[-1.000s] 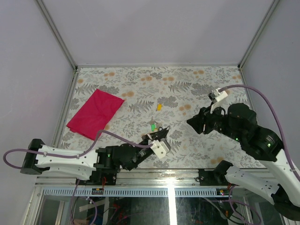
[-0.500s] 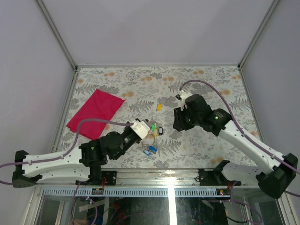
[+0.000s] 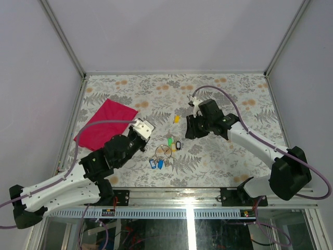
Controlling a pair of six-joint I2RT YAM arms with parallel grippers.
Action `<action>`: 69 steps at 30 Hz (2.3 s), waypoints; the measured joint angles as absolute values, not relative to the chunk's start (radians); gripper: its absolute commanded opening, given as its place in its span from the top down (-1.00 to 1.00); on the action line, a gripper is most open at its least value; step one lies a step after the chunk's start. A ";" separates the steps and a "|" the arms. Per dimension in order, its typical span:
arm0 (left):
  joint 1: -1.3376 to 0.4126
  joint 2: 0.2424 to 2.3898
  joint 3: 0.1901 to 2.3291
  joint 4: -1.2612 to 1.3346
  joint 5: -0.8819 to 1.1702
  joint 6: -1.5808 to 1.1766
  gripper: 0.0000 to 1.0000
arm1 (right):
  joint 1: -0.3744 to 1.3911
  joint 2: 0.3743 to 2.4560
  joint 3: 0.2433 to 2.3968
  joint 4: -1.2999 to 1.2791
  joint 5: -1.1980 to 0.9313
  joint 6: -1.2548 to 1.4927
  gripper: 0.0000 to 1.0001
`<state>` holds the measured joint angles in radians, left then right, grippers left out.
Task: Put the keys on the keyring
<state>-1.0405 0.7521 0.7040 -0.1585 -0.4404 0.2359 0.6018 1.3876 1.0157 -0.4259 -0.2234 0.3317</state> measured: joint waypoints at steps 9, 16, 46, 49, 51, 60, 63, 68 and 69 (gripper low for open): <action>-1.040 0.667 0.701 -0.183 -0.297 0.139 1.00 | 0.602 1.299 0.893 -0.337 -0.252 0.401 0.05; -1.035 0.649 0.657 -0.116 -0.152 0.082 1.00 | 0.602 1.094 0.739 -0.236 -0.252 0.482 0.00; -0.567 1.089 0.775 -0.334 -0.041 -0.163 -0.72 | 0.815 1.362 0.692 -0.052 -0.185 0.542 0.02; -0.567 1.089 0.783 -0.363 -0.067 -0.187 -0.78 | 0.817 1.403 0.644 0.007 -0.215 0.538 0.02; -0.567 1.091 0.797 -0.380 -0.071 -0.189 -0.78 | 0.817 1.436 0.628 0.052 -0.233 0.530 0.02; -0.567 1.052 0.821 -0.396 -0.073 -0.181 -0.77 | 0.821 1.521 0.625 0.179 -0.280 0.483 0.10; -0.567 1.033 0.821 -0.396 -0.080 -0.179 -0.77 | 0.826 1.539 0.625 0.192 -0.286 0.474 0.13; -0.567 1.031 0.821 -0.397 -0.093 -0.178 -0.77 | 0.836 1.570 0.637 0.222 -0.306 0.466 0.24; -0.567 1.031 0.821 -0.397 -0.094 -0.178 -0.77 | 0.838 1.578 0.642 0.227 -0.308 0.464 0.27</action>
<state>-0.5674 1.0309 0.8207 -0.3965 -0.0944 -0.1783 0.8383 1.5784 0.6418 0.2272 -0.3084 0.4641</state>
